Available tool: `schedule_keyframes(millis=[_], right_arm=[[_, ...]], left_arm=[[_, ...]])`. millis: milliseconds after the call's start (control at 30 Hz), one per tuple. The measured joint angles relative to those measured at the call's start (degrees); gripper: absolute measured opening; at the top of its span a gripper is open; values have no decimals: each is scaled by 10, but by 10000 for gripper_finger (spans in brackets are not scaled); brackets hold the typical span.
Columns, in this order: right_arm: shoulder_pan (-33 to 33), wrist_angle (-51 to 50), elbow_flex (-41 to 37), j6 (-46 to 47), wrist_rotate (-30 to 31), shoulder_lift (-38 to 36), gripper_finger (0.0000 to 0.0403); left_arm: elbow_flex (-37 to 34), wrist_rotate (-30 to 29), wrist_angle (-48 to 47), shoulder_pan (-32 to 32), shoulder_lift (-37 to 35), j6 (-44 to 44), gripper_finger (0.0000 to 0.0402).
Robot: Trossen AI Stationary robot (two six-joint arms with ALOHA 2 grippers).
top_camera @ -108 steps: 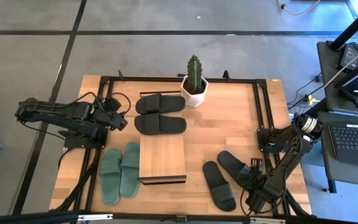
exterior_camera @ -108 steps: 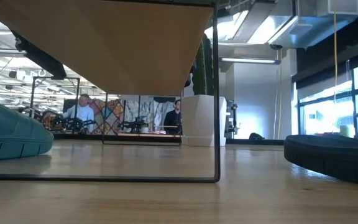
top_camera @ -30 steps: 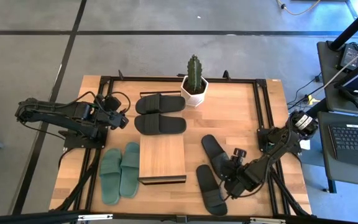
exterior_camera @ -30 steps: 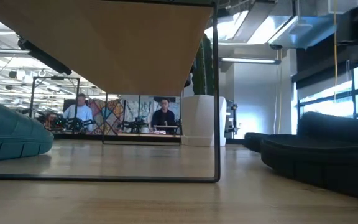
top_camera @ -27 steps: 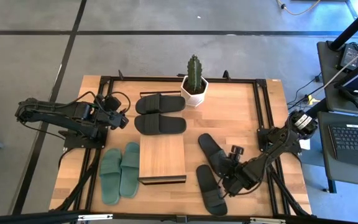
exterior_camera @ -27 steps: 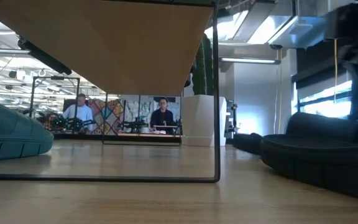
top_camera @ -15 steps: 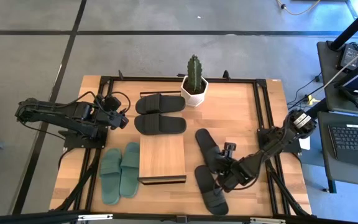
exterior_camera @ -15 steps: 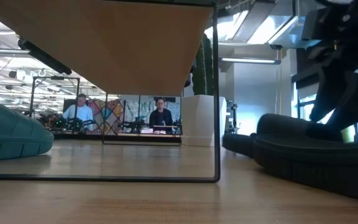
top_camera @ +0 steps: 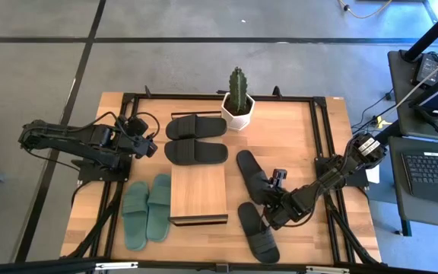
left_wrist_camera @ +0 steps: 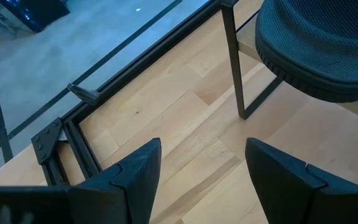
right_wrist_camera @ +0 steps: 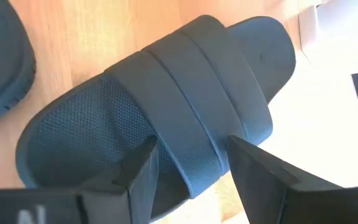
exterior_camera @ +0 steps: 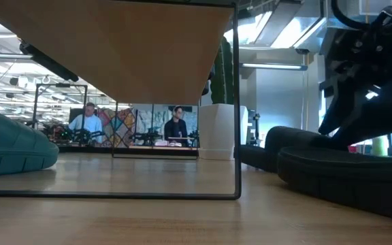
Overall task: Pick and place slides into the shelf
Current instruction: Put the black slides under the shelf
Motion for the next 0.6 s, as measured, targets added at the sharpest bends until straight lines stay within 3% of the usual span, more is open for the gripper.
schedule_keyframes(millis=[433,600], right_arm=[[-28,33,1,45,2,0,189],[-42,34,1,31,2,0,160]], left_arm=[[0,-9,0,0,0,-1,225],[0,-9,0,0,0,-1,225]])
